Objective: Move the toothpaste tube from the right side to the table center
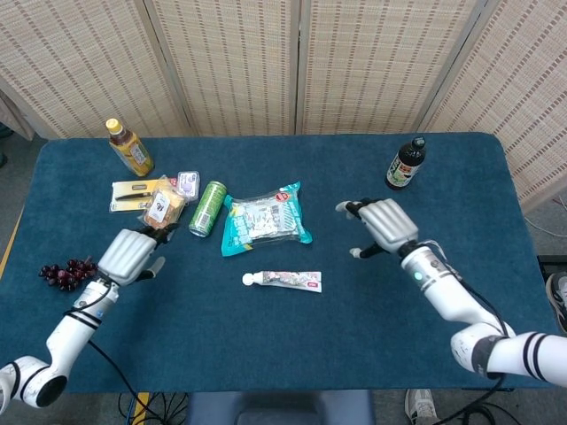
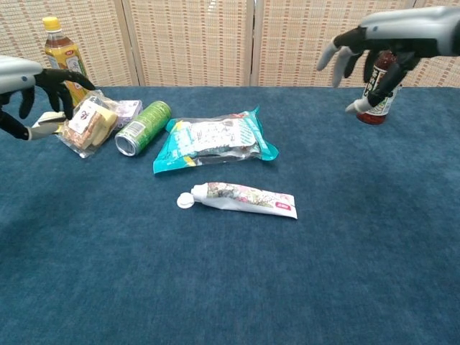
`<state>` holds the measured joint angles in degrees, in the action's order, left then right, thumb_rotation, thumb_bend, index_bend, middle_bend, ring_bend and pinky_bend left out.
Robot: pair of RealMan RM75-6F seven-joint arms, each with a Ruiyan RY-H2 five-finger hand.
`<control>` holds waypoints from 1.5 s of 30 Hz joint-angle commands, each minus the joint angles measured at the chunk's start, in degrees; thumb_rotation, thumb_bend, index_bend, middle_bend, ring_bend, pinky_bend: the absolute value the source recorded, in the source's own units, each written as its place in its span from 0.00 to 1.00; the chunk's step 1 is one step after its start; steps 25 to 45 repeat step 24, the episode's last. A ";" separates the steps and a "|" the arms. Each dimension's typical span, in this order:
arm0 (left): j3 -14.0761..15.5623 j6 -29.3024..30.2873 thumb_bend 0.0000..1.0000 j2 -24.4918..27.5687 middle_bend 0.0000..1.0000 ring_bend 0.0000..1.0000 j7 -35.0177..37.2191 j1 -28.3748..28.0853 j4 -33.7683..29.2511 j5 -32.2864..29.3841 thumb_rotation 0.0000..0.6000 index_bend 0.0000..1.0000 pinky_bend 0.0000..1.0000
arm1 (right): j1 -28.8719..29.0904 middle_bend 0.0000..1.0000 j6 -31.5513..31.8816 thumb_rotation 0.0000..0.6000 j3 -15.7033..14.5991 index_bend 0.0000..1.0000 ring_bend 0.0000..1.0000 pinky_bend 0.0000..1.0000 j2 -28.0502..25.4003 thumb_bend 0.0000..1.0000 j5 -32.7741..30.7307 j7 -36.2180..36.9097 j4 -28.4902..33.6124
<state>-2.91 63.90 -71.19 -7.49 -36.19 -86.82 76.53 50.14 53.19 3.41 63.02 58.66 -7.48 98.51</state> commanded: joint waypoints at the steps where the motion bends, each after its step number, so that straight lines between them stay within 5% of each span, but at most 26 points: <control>1: -0.36 3.73 0.39 0.78 0.36 0.33 -0.21 3.67 -0.85 -2.58 1.00 0.13 0.49 | -5.86 0.37 6.66 1.00 -2.16 0.25 0.28 0.36 -3.67 0.25 -0.34 -3.32 3.80; 9: 0.88 13.29 0.36 1.00 0.35 0.31 -2.80 13.08 -2.31 -6.35 1.00 0.14 0.45 | -17.18 0.37 19.39 1.00 -5.03 0.25 0.28 0.36 -3.38 0.25 1.99 -4.85 4.65; 19: 3.02 24.27 0.36 -0.30 0.34 0.31 -5.56 22.34 -3.97 -4.04 1.00 0.15 0.44 | -29.30 0.40 33.30 1.00 -7.15 0.32 0.30 0.36 0.30 0.25 8.26 -6.44 2.62; 24: 3.47 26.92 0.36 -0.68 0.34 0.31 -7.24 25.02 -5.57 -2.56 1.00 0.16 0.44 | -33.27 0.42 35.70 1.00 -8.04 0.33 0.32 0.36 0.71 0.25 10.10 -7.75 4.27; 45: 3.47 26.92 0.36 -0.68 0.34 0.31 -7.24 25.02 -5.57 -2.56 1.00 0.16 0.44 | -33.27 0.42 35.70 1.00 -8.04 0.33 0.32 0.36 0.71 0.25 10.10 -7.75 4.27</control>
